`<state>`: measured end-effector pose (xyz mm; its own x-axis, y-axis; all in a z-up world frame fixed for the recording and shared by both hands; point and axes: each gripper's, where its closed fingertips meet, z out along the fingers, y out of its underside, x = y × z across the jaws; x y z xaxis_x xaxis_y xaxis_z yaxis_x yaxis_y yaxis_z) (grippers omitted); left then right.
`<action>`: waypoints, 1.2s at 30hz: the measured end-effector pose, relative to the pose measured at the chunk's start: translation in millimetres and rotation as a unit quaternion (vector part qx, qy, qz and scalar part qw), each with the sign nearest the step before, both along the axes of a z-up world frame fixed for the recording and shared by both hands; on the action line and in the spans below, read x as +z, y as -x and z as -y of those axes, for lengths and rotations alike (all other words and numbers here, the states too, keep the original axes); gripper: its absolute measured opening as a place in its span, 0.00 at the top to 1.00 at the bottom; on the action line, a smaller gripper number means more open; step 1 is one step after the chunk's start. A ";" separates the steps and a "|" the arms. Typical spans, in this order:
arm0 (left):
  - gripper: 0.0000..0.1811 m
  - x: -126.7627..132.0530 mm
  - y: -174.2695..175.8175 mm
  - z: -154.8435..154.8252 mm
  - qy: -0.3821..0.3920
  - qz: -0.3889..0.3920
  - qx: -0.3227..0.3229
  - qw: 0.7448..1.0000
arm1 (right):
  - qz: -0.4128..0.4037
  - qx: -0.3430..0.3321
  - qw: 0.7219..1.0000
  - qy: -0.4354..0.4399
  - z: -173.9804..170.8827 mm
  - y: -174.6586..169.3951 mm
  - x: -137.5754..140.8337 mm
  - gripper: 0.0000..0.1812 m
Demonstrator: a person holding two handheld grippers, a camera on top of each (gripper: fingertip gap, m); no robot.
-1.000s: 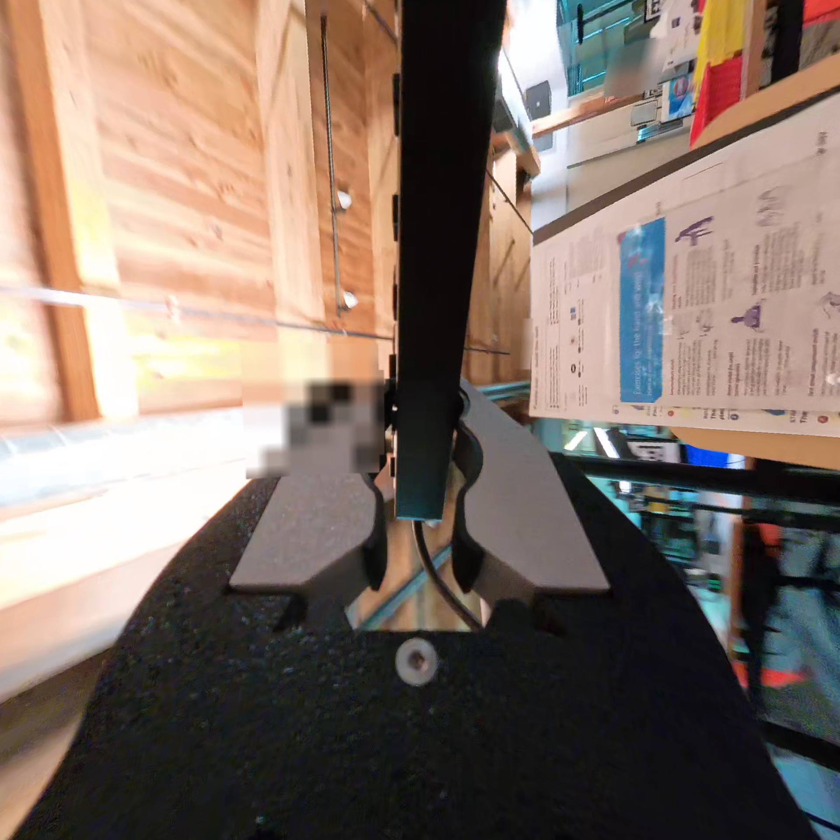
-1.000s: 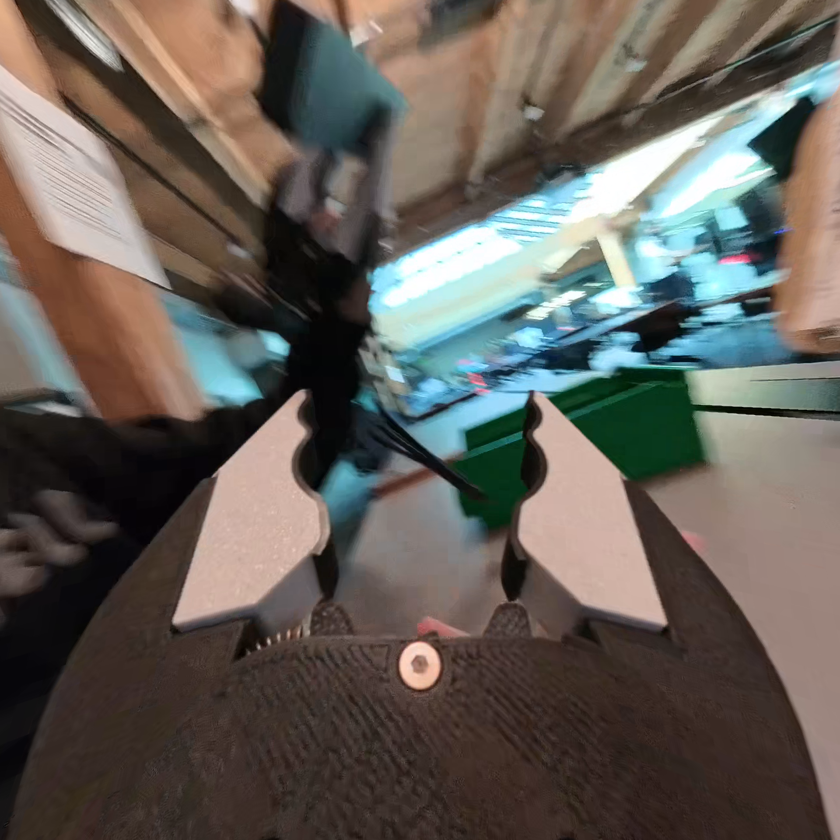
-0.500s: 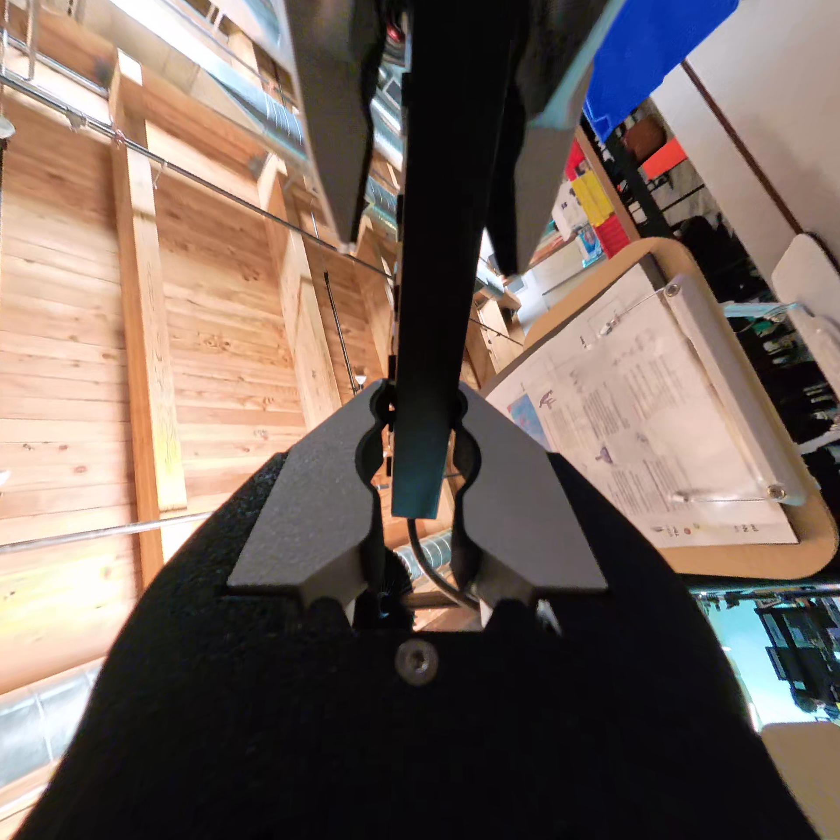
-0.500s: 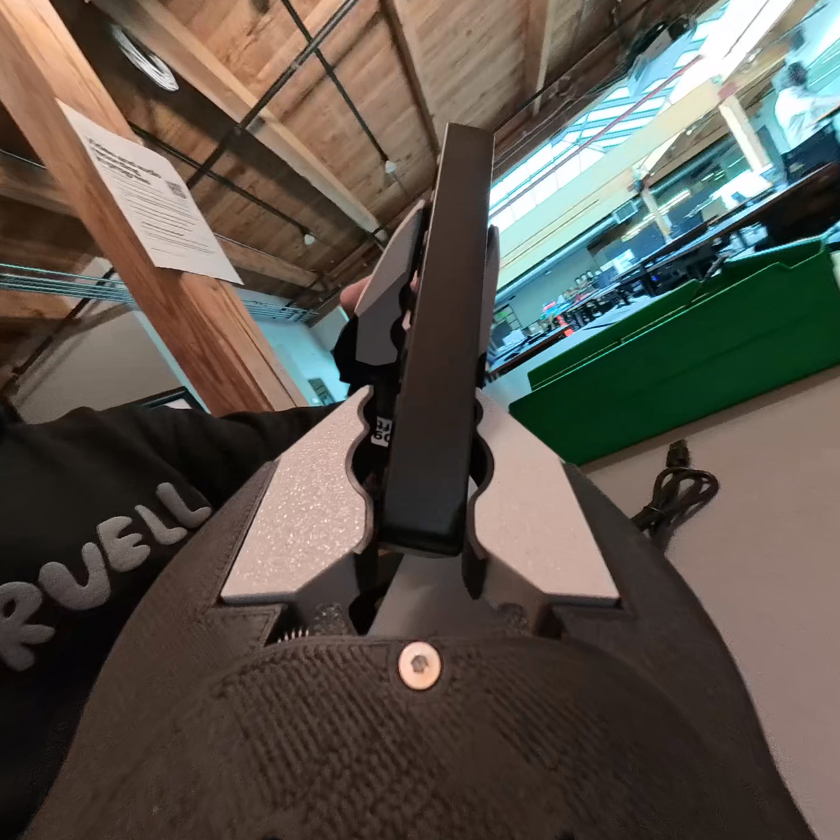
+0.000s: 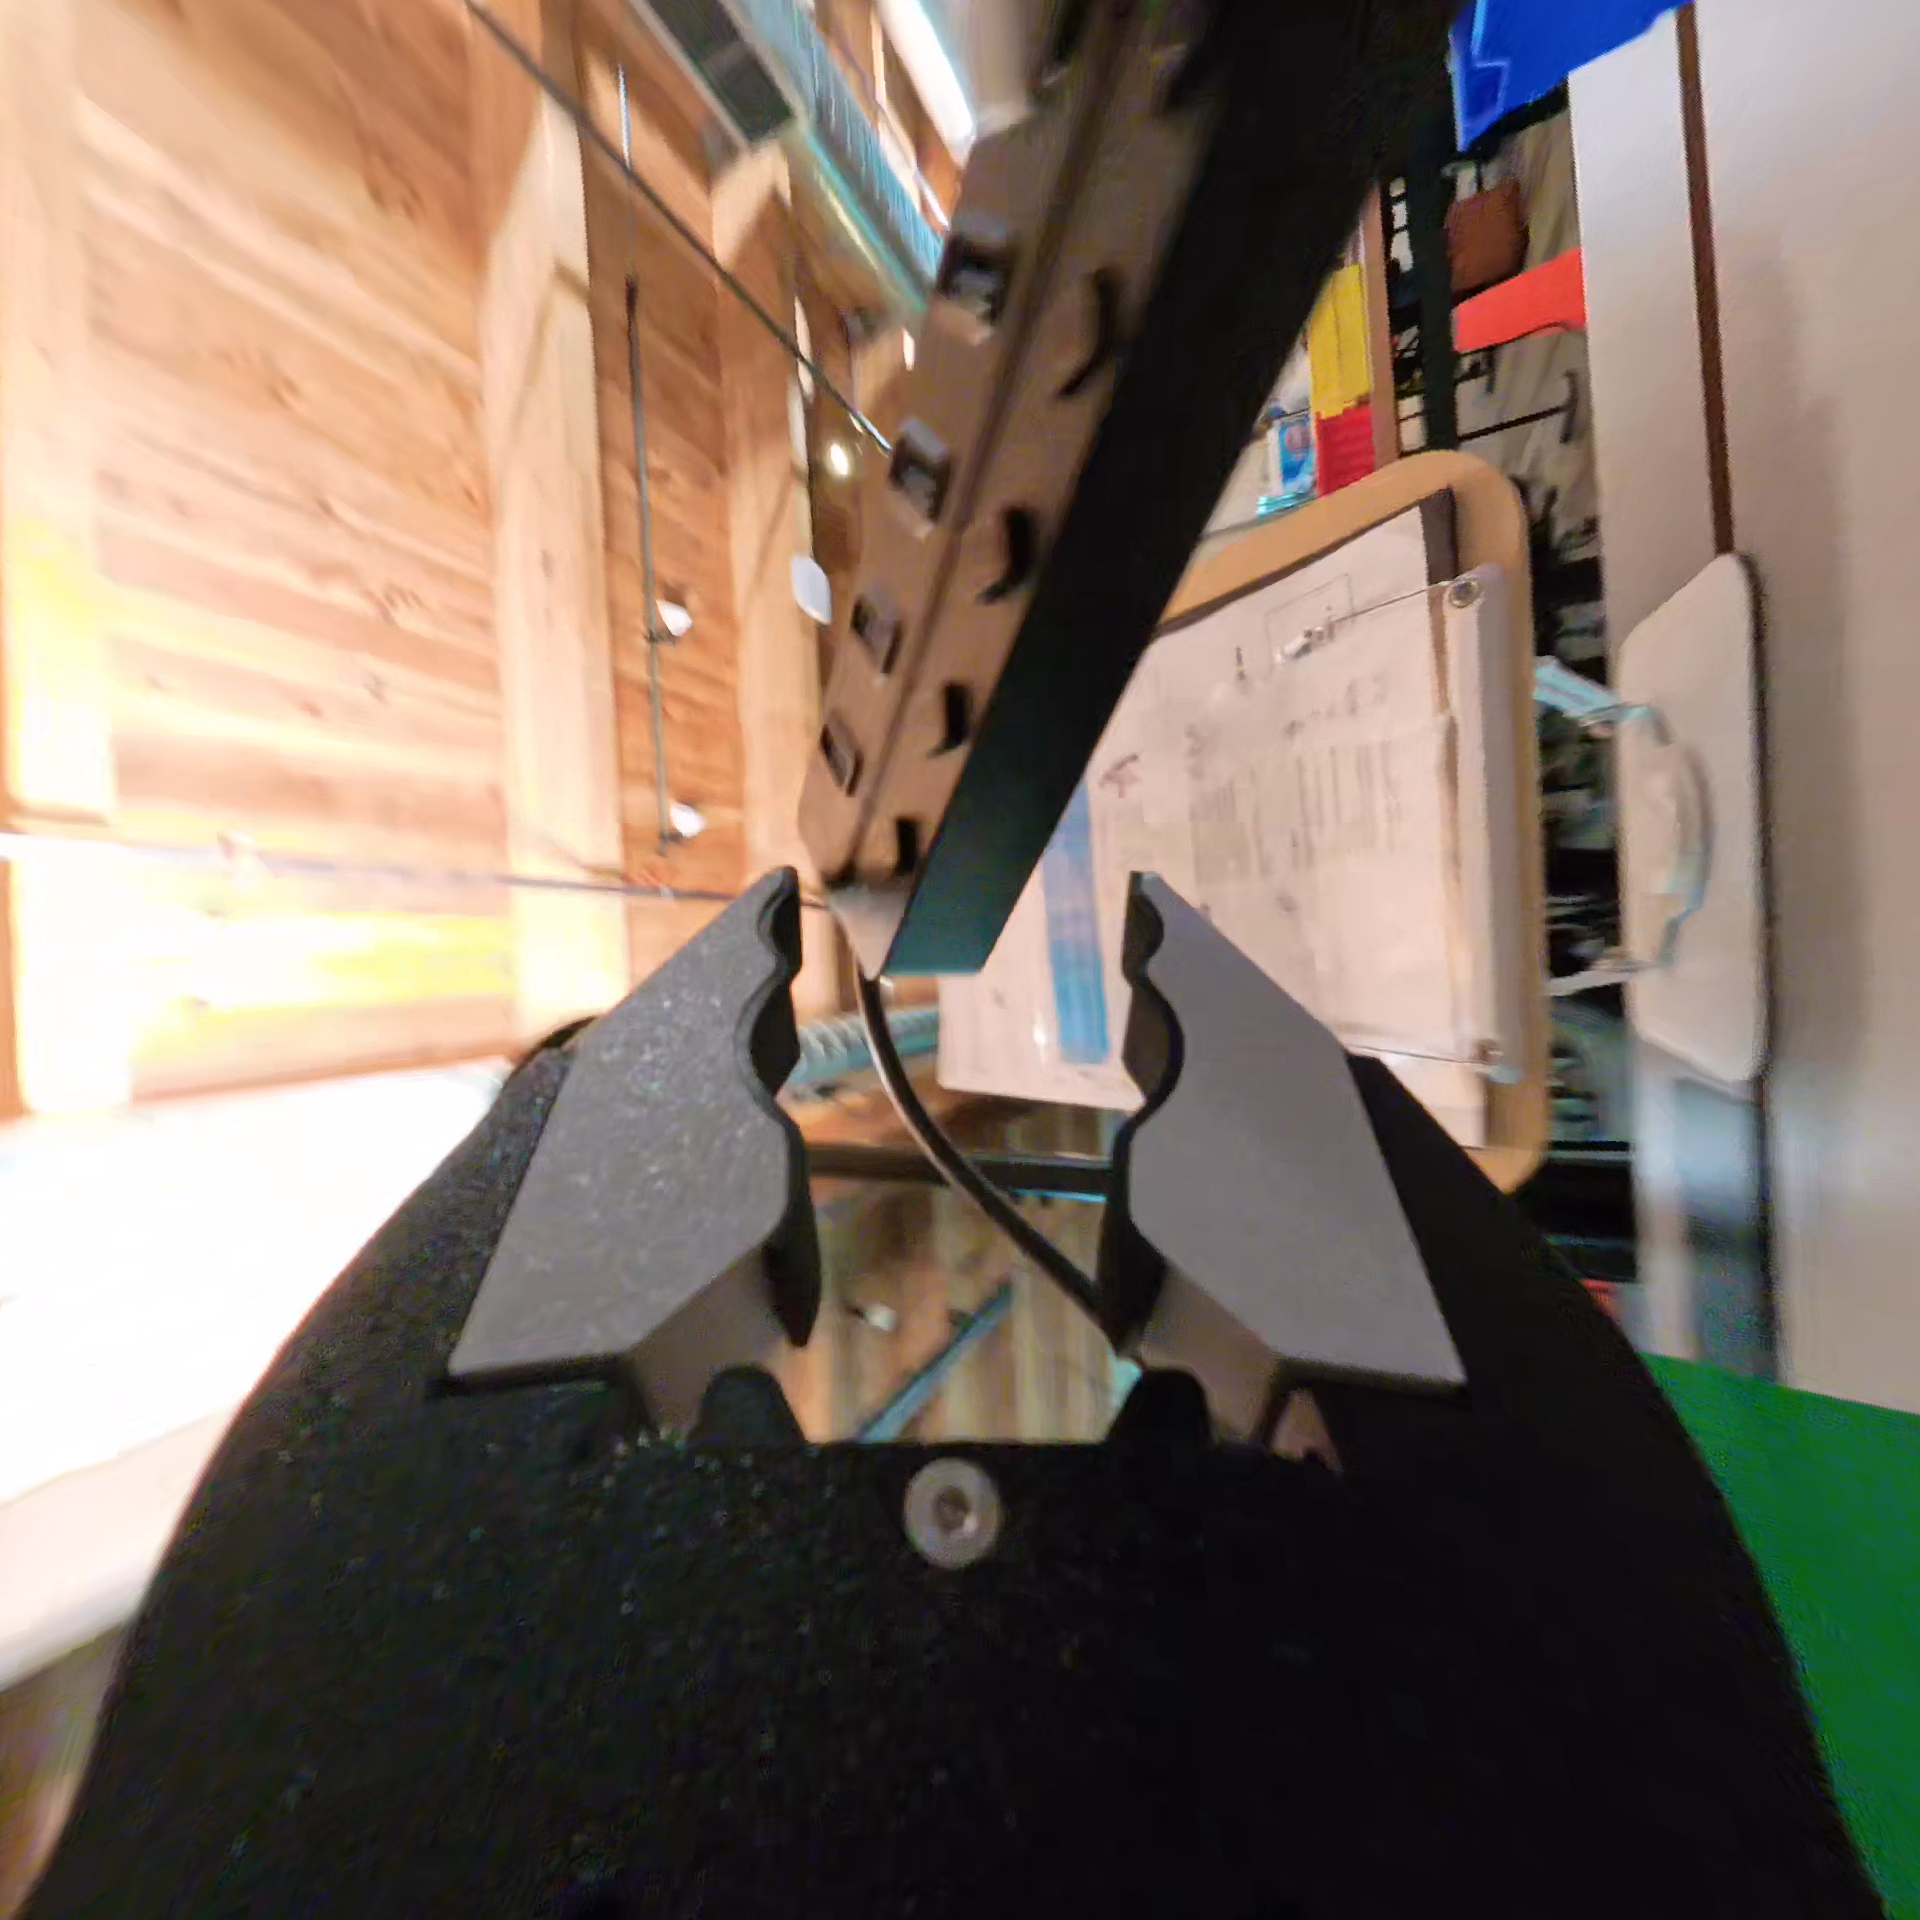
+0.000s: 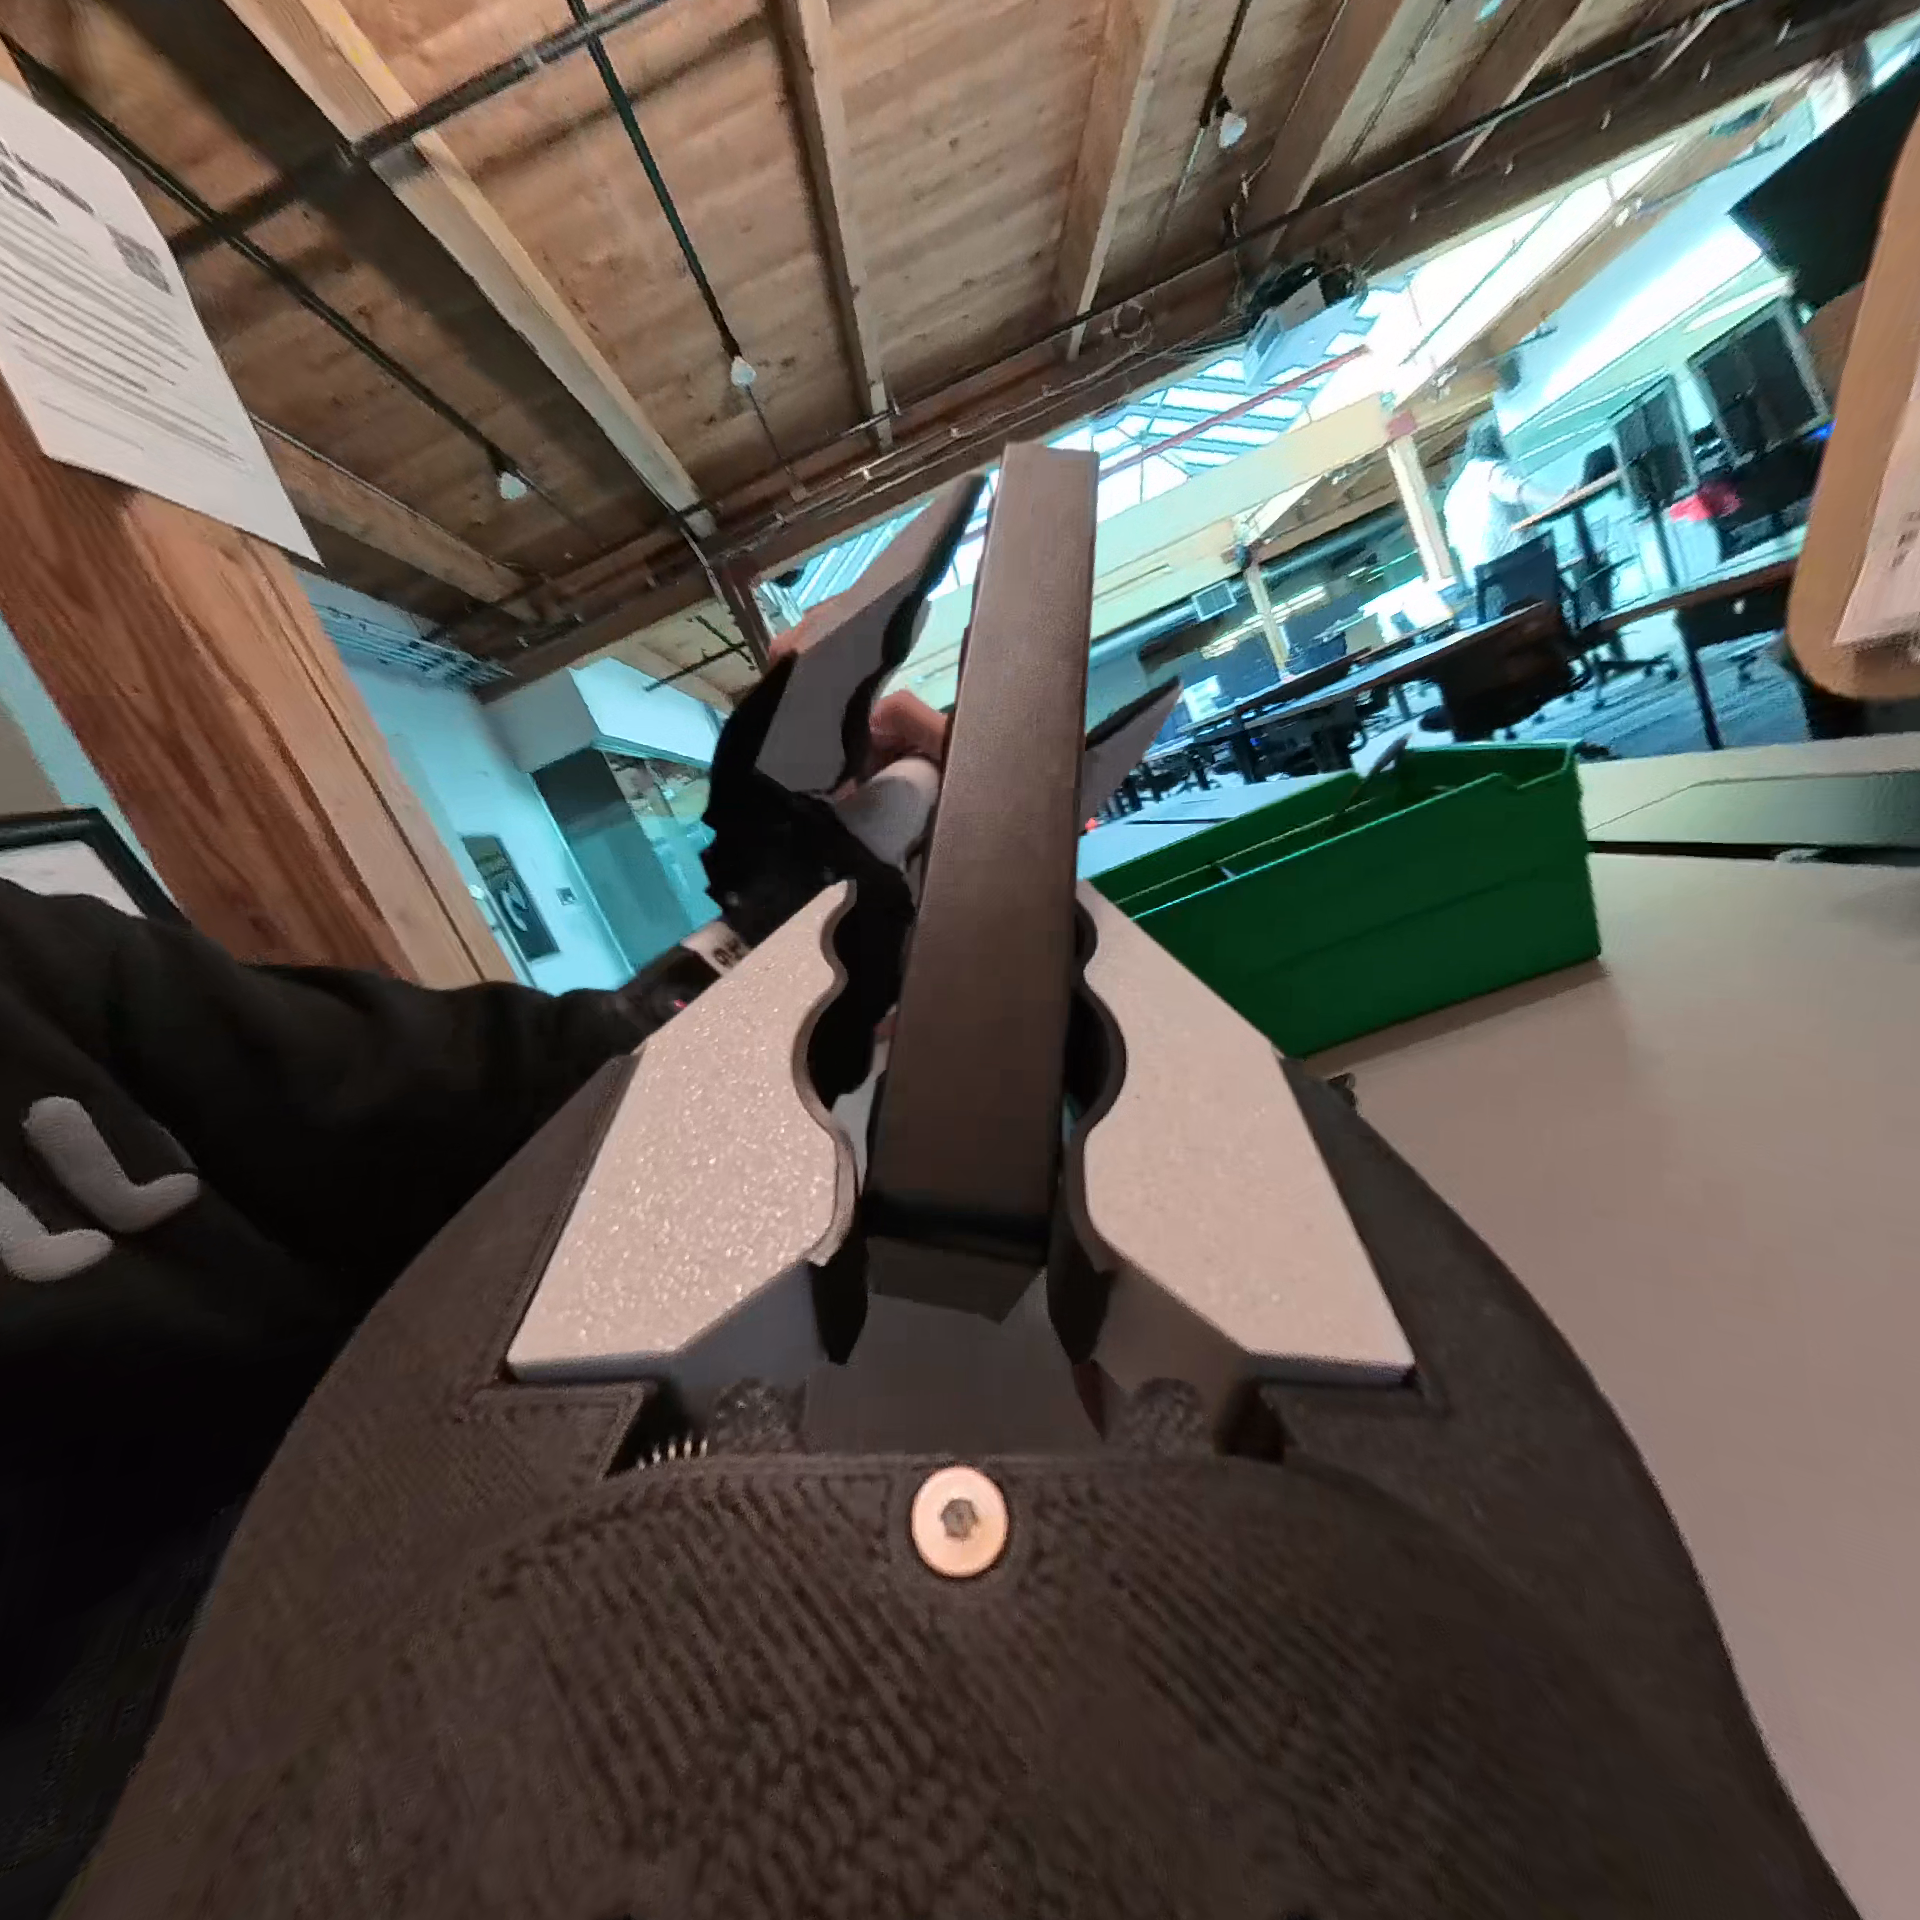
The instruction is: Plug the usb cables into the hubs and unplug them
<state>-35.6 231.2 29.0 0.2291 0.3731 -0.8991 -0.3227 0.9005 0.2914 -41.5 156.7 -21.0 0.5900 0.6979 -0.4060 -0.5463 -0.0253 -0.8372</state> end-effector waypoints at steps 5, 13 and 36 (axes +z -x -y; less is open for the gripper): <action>0.61 2.7 29.2 -8.6 0.175 0.027 -0.004 0.984 | -0.010 -0.009 1.000 -0.014 -1.0 -0.4 5.3 0.81; 0.64 -40.1 43.1 16.8 0.739 0.049 -0.108 0.663 | 0.065 -0.097 0.993 -0.022 -10.8 -5.7 -3.1 0.80; 0.67 -24.2 1.7 106.8 0.752 -0.348 -0.262 0.494 | 0.203 0.049 0.978 0.010 3.3 55.6 -42.4 0.48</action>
